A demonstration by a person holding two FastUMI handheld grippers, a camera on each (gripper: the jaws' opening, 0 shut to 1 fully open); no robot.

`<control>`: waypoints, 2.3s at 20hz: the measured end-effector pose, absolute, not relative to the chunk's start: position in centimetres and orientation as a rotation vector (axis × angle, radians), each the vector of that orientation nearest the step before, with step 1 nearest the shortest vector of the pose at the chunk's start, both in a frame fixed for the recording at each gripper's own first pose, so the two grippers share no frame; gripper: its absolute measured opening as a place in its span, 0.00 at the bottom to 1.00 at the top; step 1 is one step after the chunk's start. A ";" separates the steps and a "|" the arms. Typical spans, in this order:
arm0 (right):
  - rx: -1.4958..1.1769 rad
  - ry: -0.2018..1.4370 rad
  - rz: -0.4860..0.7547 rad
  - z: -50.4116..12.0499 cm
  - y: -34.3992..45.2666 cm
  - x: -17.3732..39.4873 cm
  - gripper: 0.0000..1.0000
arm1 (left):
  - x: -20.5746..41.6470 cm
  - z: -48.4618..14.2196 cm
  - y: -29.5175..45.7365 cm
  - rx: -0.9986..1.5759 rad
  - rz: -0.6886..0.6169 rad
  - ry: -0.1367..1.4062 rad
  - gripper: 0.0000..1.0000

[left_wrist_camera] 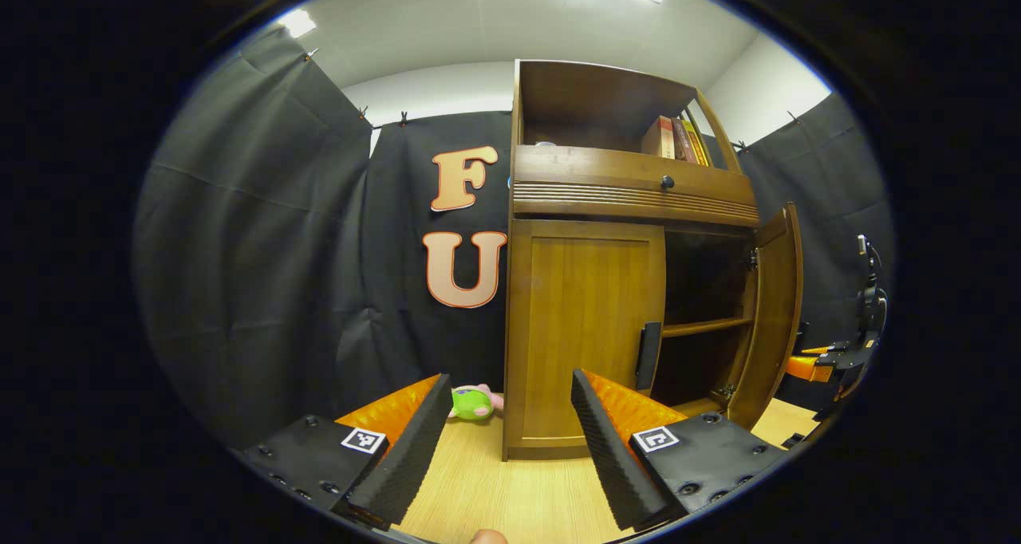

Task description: Open the right door of the double-door shoe cabinet with the right hand, and open the left door with the left hand.

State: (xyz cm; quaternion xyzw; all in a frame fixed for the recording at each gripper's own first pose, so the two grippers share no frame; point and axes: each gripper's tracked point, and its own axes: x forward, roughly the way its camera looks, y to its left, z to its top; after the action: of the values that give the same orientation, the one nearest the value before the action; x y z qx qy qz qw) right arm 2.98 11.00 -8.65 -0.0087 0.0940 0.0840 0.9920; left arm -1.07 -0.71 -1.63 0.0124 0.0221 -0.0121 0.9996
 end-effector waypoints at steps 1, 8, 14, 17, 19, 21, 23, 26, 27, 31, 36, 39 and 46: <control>-0.022 0.189 0.153 -8.6 10.2 2.8 0.11 | -1.1 -1.8 -0.9 0.024 -0.029 0.046 0.97; -0.086 0.172 0.050 -8.1 4.6 1.4 0.10 | -0.8 -2.2 -1.9 0.018 -0.040 0.058 0.95; -0.079 0.168 0.009 -8.0 1.0 1.2 0.05 | -0.3 -2.9 -2.6 0.035 -0.033 0.062 0.97; -0.049 0.166 0.033 -8.1 0.1 1.4 0.04 | 0.1 -3.4 -3.7 0.035 -0.041 0.071 0.96; -0.034 0.167 0.050 -8.1 -0.5 1.4 0.04 | 0.6 -4.0 -4.3 0.028 -0.045 0.080 0.95; -0.021 0.169 0.069 -8.2 -1.1 1.6 0.03 | 1.0 -4.4 -4.9 0.025 -0.047 0.087 0.97; -0.010 0.172 0.086 -8.3 -1.9 1.6 0.04 | 1.5 -5.1 -5.7 0.023 -0.050 0.097 0.97; 0.016 0.172 0.096 -8.2 -3.1 1.5 0.04 | 2.4 -5.8 -7.1 0.021 -0.056 0.108 0.97; 0.026 0.169 0.093 -8.2 -3.6 1.4 0.04 | 2.7 -6.0 -7.7 0.018 -0.059 0.111 0.97; 0.048 0.171 0.068 -8.6 -5.3 1.4 0.04 | 4.3 -7.1 -10.8 0.022 -0.102 0.129 0.97; -0.050 0.158 -0.012 -7.9 -7.8 0.3 0.22 | 6.2 -8.4 -14.9 0.047 -0.155 0.140 0.96; -0.086 0.136 -0.038 -7.0 -8.9 -0.7 0.07 | 7.5 -9.6 -17.0 0.033 -0.186 0.159 0.96; -0.023 0.136 -0.083 -7.0 -11.1 -1.2 0.10 | 12.1 -11.4 -20.2 0.028 -0.202 0.159 0.95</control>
State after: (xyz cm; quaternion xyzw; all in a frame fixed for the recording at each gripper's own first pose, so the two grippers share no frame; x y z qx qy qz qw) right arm -1.21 -11.15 -7.05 -0.0117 0.0681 -0.0413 0.9968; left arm 12.11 -20.22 -11.39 0.0140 0.0794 -0.1007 0.9916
